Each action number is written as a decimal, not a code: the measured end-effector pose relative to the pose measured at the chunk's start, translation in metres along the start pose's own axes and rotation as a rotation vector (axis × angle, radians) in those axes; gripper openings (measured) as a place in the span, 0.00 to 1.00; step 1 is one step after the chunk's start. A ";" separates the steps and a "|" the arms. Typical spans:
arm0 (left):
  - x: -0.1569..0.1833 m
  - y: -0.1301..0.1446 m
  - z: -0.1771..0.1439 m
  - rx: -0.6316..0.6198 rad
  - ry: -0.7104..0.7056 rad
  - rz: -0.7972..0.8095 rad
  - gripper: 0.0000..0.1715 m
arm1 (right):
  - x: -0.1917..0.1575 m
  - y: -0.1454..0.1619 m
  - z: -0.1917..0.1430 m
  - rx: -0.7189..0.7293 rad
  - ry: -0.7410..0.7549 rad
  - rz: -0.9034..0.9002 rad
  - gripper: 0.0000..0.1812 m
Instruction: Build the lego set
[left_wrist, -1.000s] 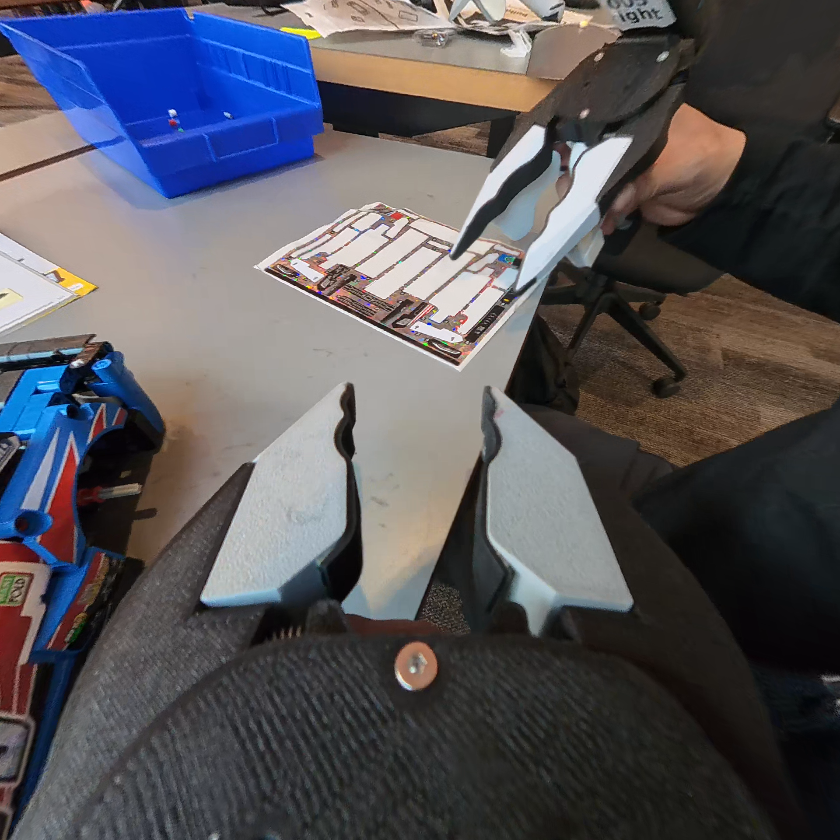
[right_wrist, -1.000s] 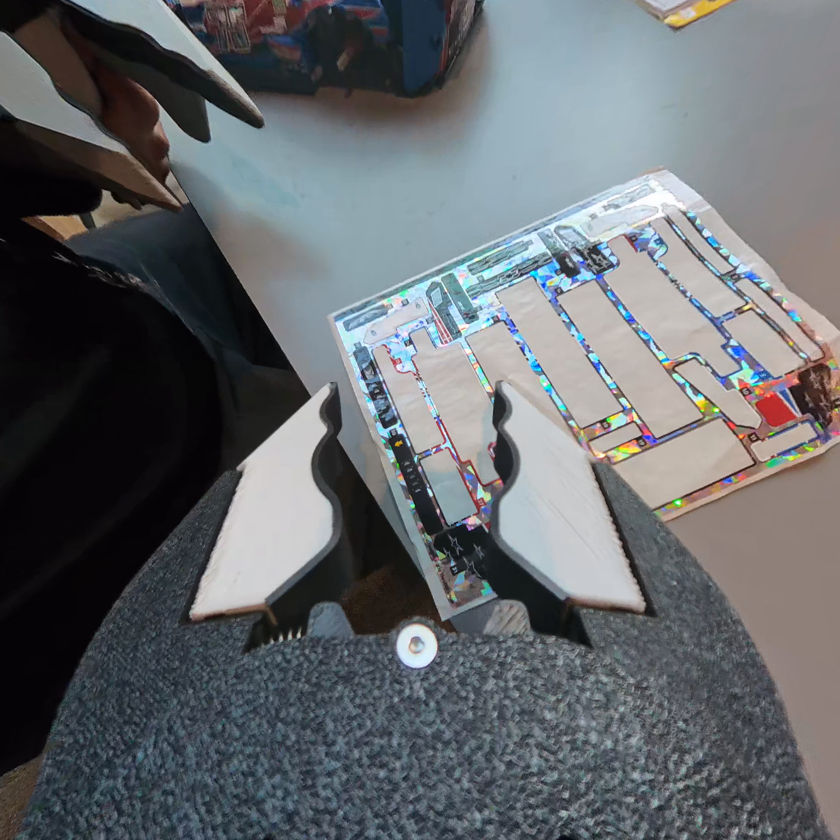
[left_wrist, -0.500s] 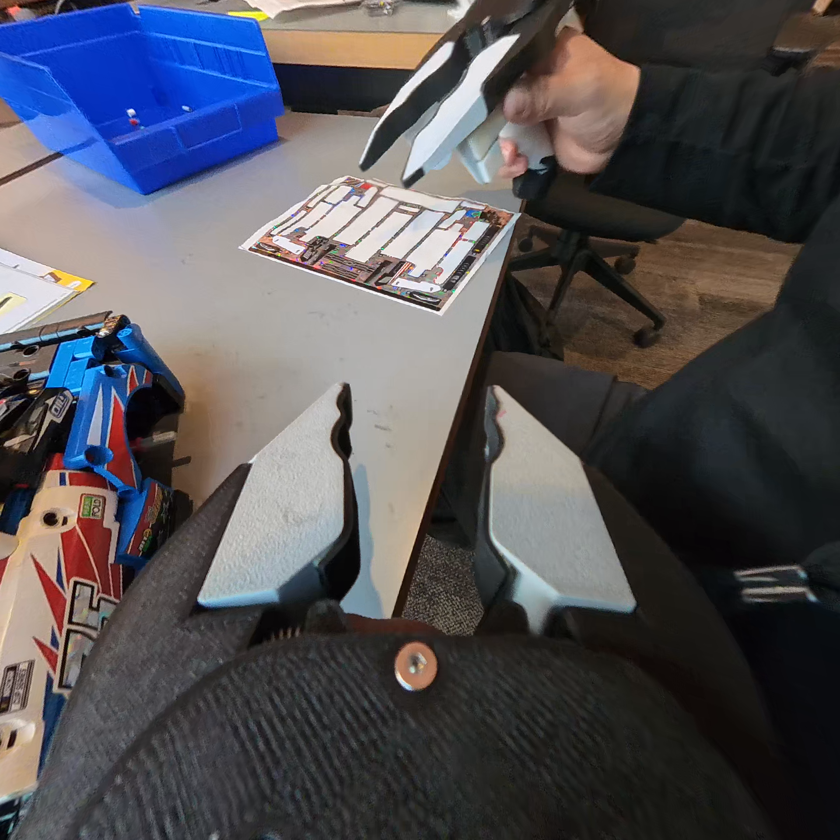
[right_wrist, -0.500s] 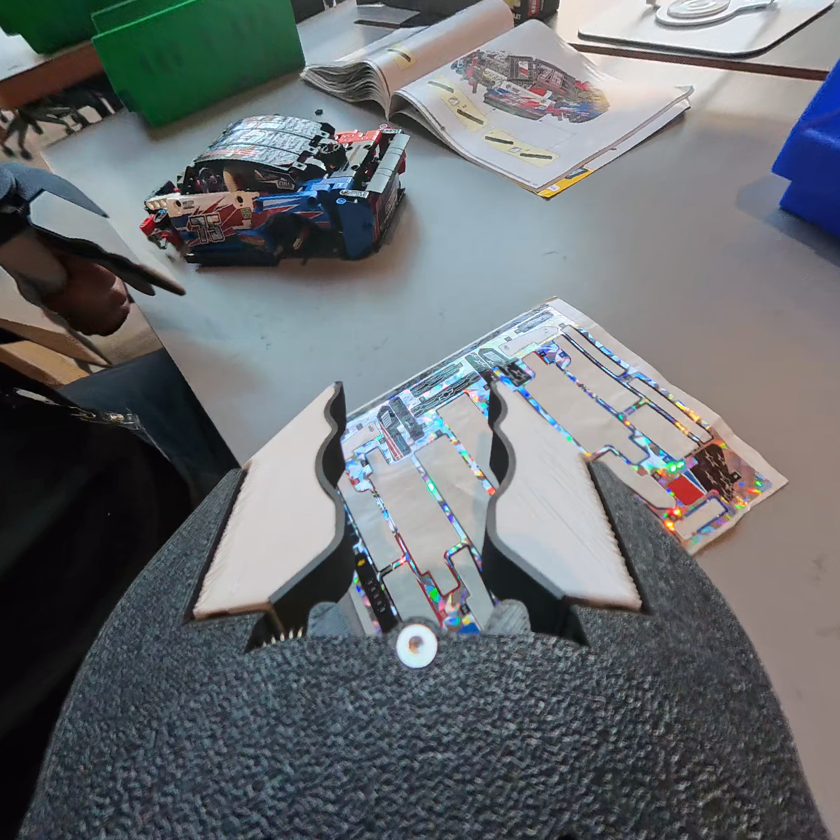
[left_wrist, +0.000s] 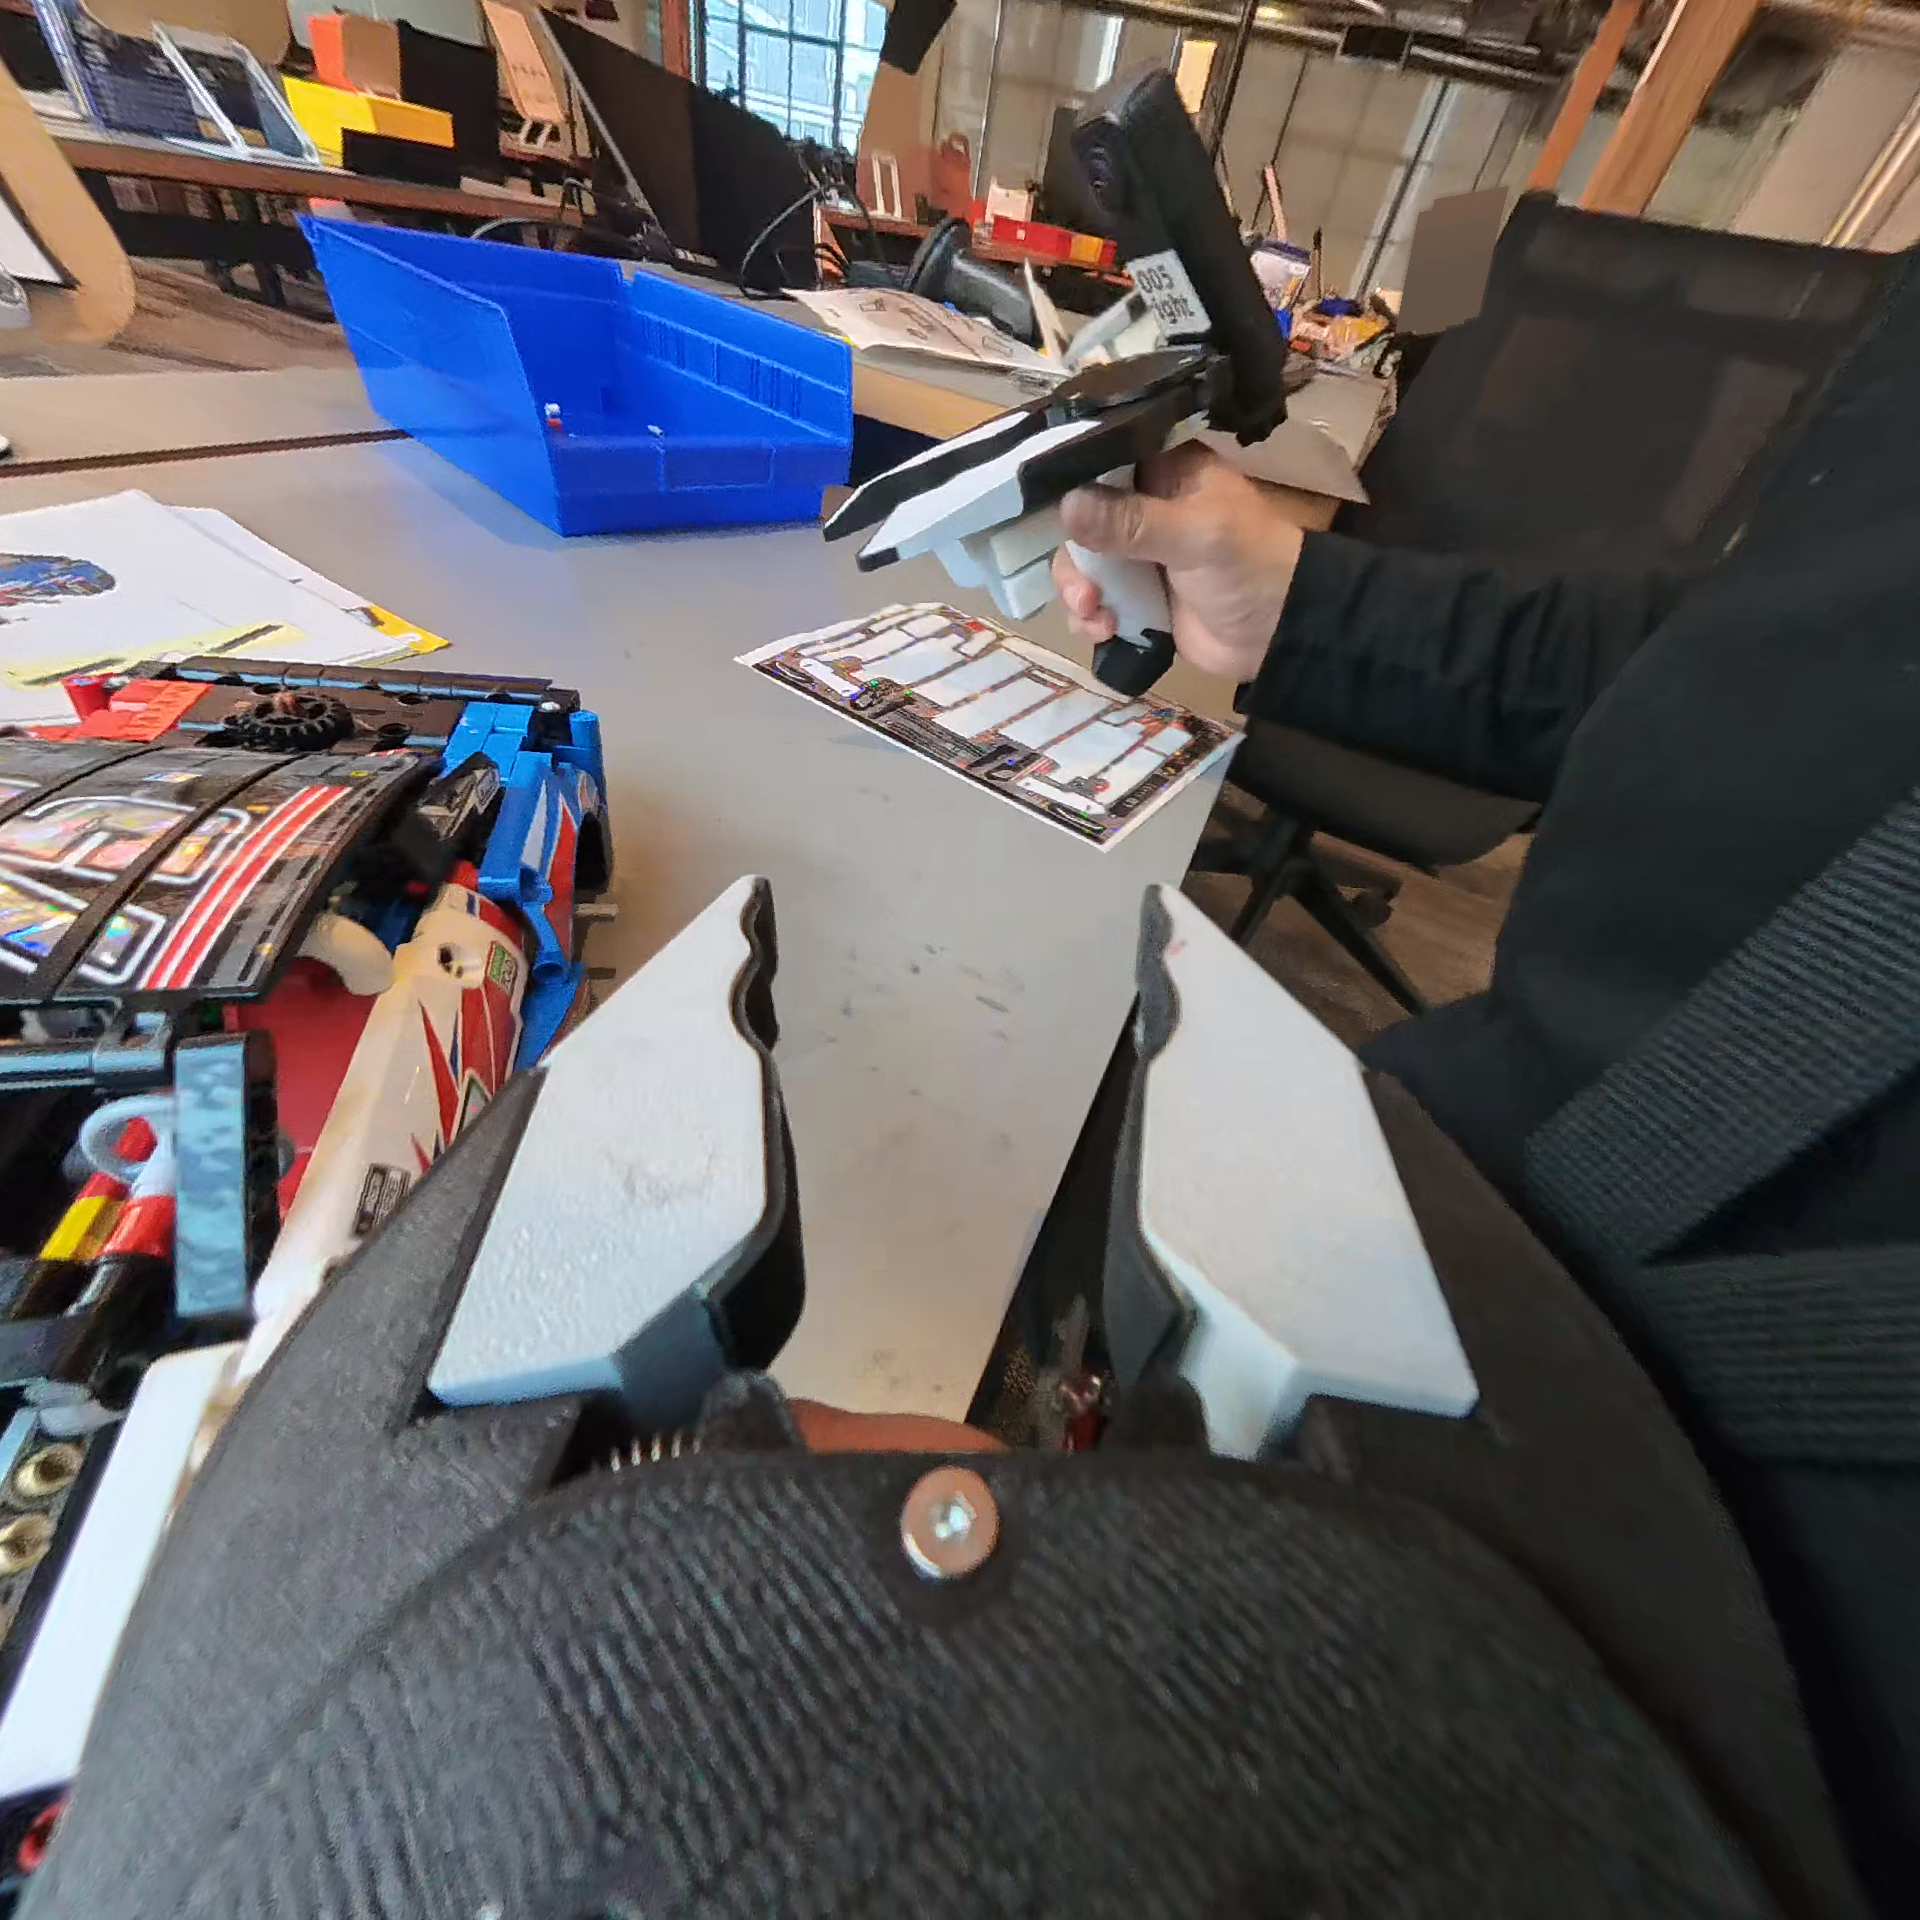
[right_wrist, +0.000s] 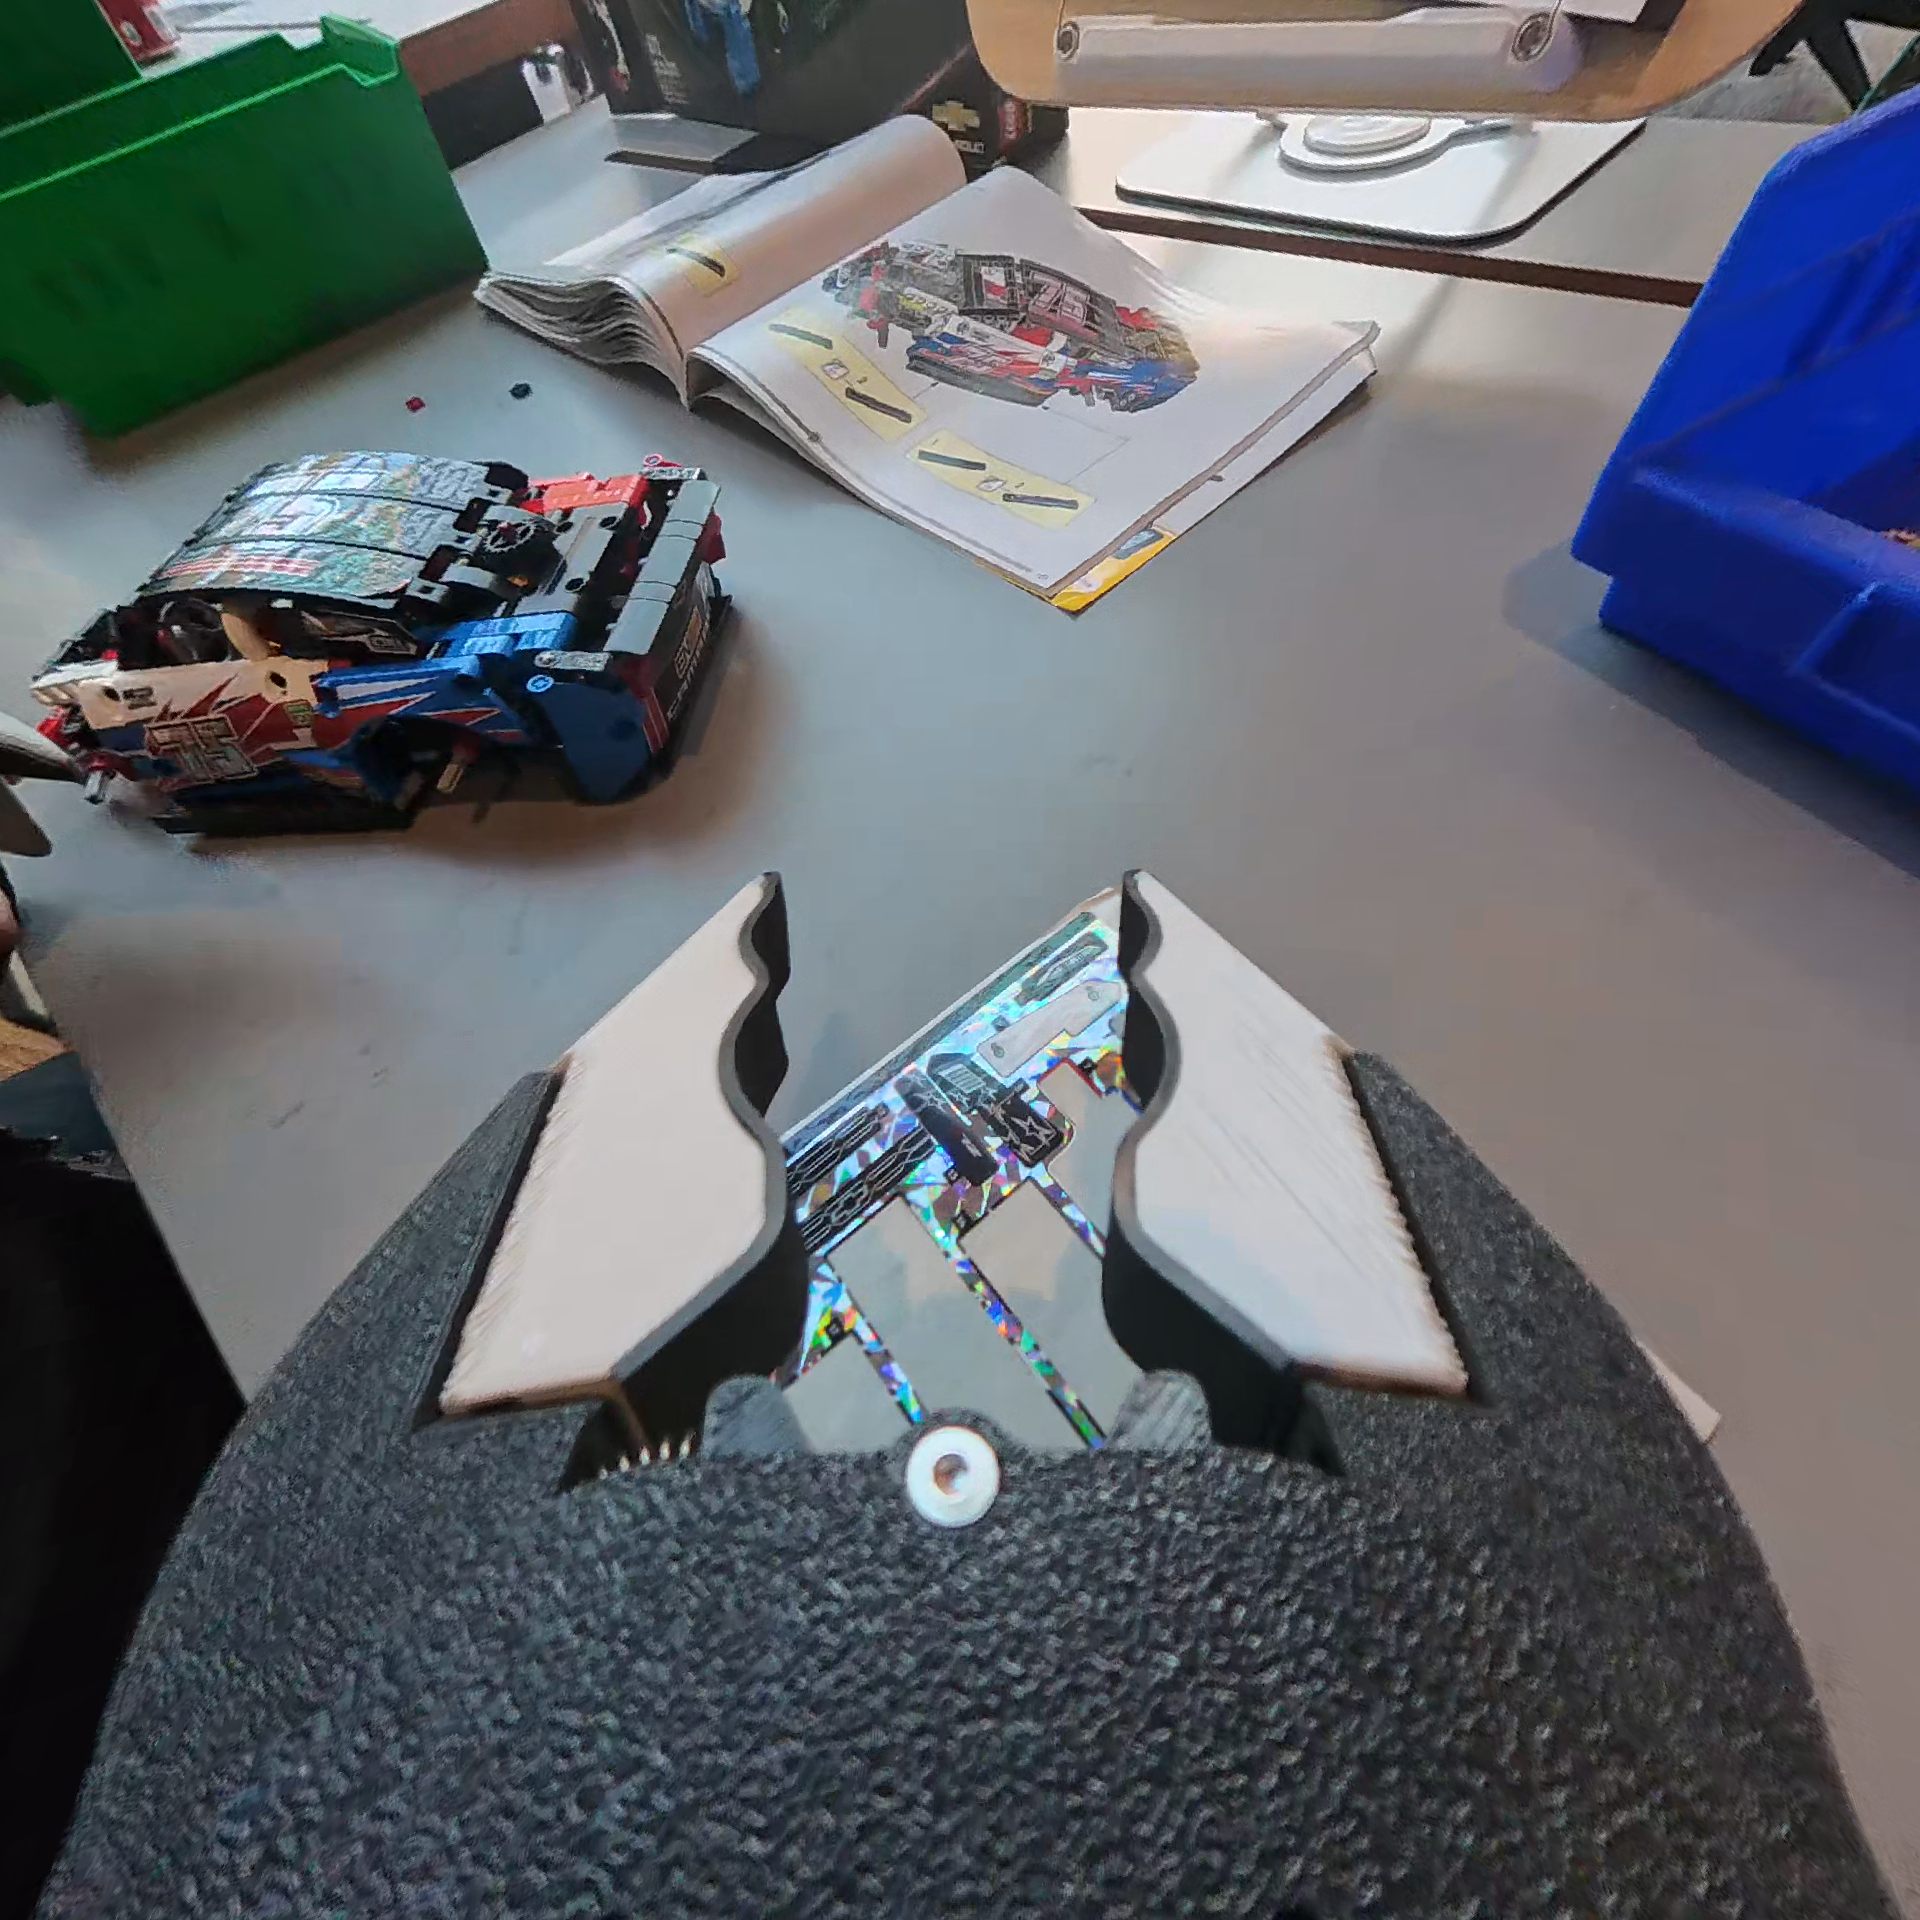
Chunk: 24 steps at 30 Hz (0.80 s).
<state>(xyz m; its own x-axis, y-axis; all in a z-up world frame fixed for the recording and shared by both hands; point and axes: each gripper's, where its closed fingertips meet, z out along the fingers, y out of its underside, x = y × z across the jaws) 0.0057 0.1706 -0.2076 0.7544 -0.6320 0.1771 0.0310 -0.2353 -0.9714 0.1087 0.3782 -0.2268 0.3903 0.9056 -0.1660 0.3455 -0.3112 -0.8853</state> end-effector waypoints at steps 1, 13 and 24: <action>0.000 0.000 -0.001 0.003 0.007 -0.003 0.39 | 0.001 0.001 0.002 -0.005 0.003 -0.001 0.35; 0.009 0.011 0.003 -0.044 -0.014 0.108 0.37 | -0.008 -0.003 -0.019 0.040 -0.006 -0.002 0.35; 0.035 0.023 0.013 -0.059 0.037 0.303 0.33 | 0.000 0.025 -0.071 0.037 -0.019 0.099 0.37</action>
<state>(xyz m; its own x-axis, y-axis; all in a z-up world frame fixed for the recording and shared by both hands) 0.0415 0.1531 -0.2257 0.6989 -0.7064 -0.1126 -0.2308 -0.0738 -0.9702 0.1779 0.3502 -0.2182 0.4047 0.8763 -0.2612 0.2743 -0.3888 -0.8796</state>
